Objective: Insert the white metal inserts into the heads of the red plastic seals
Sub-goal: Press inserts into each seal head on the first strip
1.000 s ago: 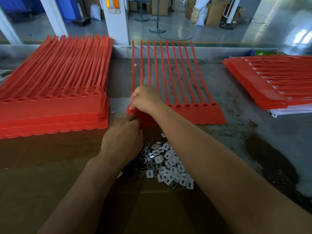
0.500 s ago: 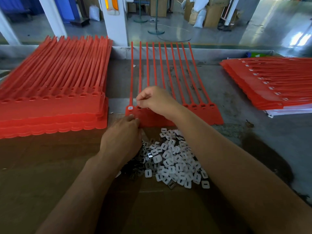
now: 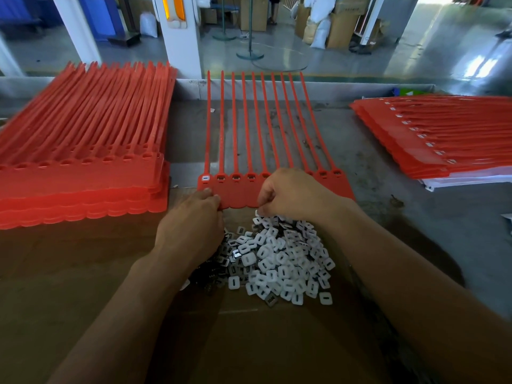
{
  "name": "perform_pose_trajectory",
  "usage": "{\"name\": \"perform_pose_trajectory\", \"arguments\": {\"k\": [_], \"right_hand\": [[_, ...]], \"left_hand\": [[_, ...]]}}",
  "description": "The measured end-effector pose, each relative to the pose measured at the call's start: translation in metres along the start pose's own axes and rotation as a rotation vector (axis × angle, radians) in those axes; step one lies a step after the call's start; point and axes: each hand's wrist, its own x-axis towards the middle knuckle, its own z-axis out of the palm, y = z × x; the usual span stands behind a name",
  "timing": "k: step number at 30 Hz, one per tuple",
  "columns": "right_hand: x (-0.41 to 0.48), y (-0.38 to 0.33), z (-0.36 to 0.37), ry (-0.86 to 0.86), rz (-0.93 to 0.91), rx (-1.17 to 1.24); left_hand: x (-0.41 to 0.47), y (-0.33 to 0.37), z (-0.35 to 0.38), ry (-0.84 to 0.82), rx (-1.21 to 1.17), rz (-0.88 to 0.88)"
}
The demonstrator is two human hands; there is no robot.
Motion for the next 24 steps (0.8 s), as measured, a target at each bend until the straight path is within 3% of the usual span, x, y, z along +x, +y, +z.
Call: {"name": "perform_pose_trajectory", "arguments": {"k": [9,15,24], "right_hand": [[0.003,-0.002,0.005,-0.003,-0.011,-0.047],[0.002,-0.006,0.005,0.193,-0.03,0.194],[0.019,-0.008,0.003,0.227,-0.016,0.267]], "left_hand": [[0.0,0.001,-0.001,-0.001,-0.003,-0.013],[0.0,0.0,0.0,0.007,-0.016,-0.007],[-0.001,0.0,-0.001,0.014,-0.018,-0.013]]}}
